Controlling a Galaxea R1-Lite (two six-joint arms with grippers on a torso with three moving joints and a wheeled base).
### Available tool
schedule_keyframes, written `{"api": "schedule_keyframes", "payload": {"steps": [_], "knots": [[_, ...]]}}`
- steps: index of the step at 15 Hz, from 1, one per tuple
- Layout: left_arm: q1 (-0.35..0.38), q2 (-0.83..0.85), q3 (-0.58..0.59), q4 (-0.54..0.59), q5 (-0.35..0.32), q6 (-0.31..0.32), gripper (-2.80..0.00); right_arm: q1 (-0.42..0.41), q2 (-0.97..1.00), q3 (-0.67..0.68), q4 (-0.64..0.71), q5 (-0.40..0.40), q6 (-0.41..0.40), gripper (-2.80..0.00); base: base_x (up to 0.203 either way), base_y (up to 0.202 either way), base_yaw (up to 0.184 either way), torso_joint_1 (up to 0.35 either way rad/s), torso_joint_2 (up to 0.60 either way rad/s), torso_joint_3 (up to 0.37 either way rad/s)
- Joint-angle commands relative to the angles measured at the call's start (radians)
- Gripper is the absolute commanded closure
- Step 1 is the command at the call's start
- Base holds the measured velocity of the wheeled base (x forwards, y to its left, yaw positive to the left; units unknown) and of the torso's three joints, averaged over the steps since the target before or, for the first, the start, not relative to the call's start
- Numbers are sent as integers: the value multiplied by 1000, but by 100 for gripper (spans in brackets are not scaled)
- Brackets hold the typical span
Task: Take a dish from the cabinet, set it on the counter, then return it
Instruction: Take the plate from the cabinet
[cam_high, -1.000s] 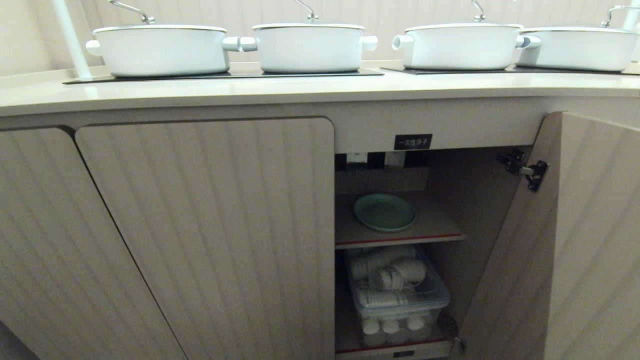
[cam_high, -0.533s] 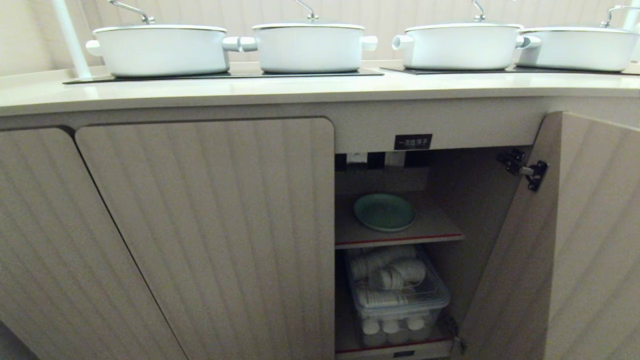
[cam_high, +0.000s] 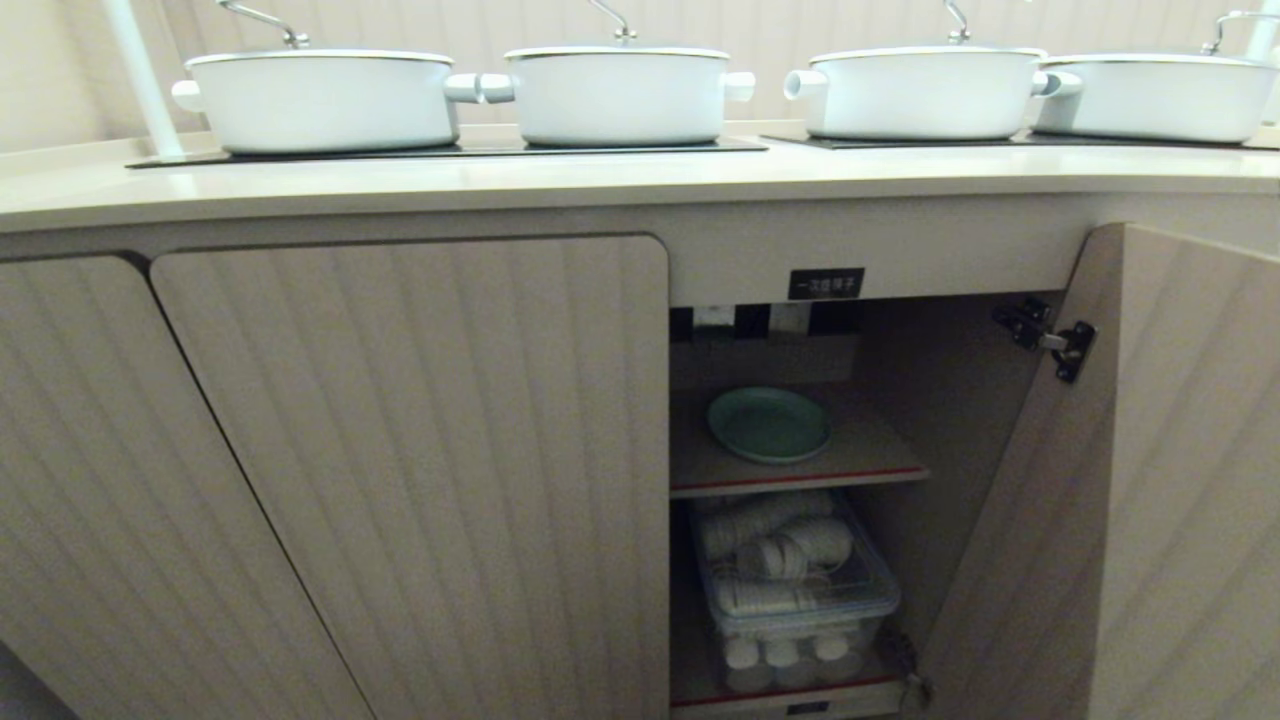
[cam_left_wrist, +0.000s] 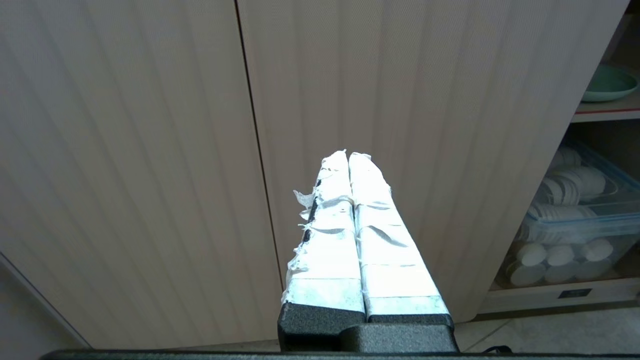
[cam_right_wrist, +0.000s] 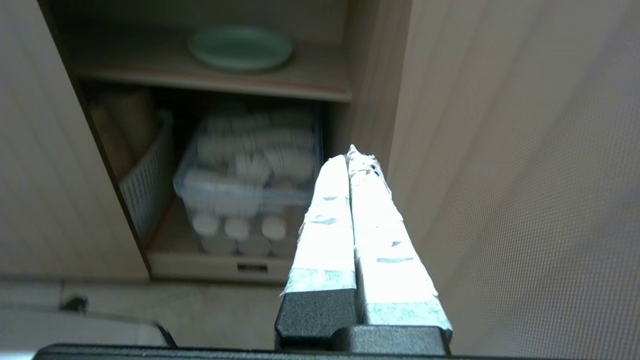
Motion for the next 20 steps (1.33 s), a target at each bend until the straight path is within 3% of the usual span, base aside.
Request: {"api": "schedule_keyframes", "payload": {"steps": [1, 8, 15, 20], "knots": [[-1, 0, 0, 0, 0, 0, 0, 3, 91, 0, -12, 7, -17, 0, 0, 0, 0, 0, 0, 0], [1, 0, 0, 0, 0, 0, 0, 150, 575, -119, -198, 67, -15, 0, 0, 0, 0, 0, 0, 0], [1, 0, 0, 0, 0, 0, 0, 153, 1127, -365, -379, 75, 31, 0, 0, 0, 0, 0, 0, 0], [1, 0, 0, 0, 0, 0, 0, 156, 1544, -480, -646, 74, 37, 0, 0, 0, 0, 0, 0, 0]]}}
